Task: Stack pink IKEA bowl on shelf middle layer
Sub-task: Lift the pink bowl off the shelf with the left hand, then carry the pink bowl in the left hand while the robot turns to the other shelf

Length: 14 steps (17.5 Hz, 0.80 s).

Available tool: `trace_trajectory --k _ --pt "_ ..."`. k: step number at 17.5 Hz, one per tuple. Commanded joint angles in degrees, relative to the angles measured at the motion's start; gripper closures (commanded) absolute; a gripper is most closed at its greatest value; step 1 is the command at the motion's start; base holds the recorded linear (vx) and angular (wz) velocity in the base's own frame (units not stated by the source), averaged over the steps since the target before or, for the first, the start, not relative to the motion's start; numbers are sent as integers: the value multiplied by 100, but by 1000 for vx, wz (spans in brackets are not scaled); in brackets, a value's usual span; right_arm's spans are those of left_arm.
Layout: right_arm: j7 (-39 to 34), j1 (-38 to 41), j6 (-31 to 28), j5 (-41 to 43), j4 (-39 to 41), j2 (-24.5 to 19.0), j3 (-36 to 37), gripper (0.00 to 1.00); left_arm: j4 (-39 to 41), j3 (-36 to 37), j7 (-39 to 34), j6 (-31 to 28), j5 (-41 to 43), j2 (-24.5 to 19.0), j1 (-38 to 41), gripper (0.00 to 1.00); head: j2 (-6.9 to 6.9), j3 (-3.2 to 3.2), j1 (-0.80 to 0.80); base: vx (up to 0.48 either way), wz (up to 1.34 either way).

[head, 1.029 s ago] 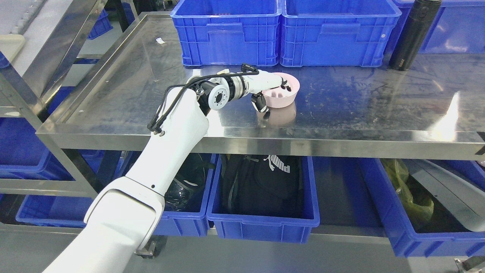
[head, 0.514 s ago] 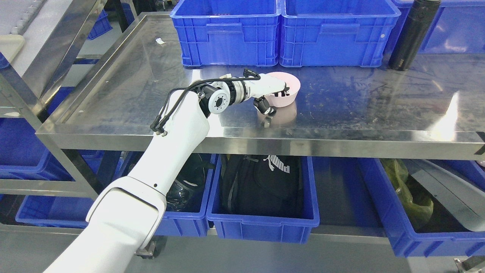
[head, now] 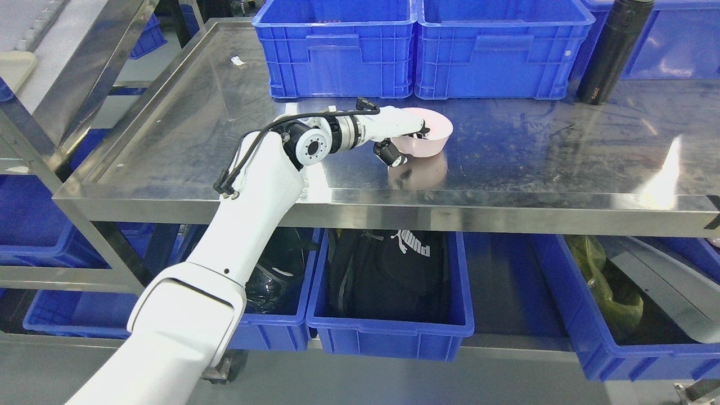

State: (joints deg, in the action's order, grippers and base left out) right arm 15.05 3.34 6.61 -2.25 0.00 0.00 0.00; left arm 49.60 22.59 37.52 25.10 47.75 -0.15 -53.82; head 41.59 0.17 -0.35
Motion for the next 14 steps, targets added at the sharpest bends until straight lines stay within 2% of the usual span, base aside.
trace_trajectory --k 1,4,7,11,14 --pt "-2 0 -2 5 100 100 -26 0 304 -1485 -61 275 -318 -85 38 100 0 0 0 0 0" --pt "-2 0 -2 5 100 100 -26 0 874 -1539 -87 556 -1108 -85 319 100 0 0 0 0 0" --pt "-2 0 -2 -4 100 100 -26 0 1840 -1530 -105 863 -1583 -85 828 100 0 0 0 0 9" --pt "-2 0 -2 5 100 100 -26 0 3369 -1539 -70 1443 -1752 -85 1715 99 0 0 0 0 104" --pt "-2 0 -2 5 100 100 -26 0 3776 -1547 -61 1848 -1743 -85 2085 99 0 0 0 -37 449"
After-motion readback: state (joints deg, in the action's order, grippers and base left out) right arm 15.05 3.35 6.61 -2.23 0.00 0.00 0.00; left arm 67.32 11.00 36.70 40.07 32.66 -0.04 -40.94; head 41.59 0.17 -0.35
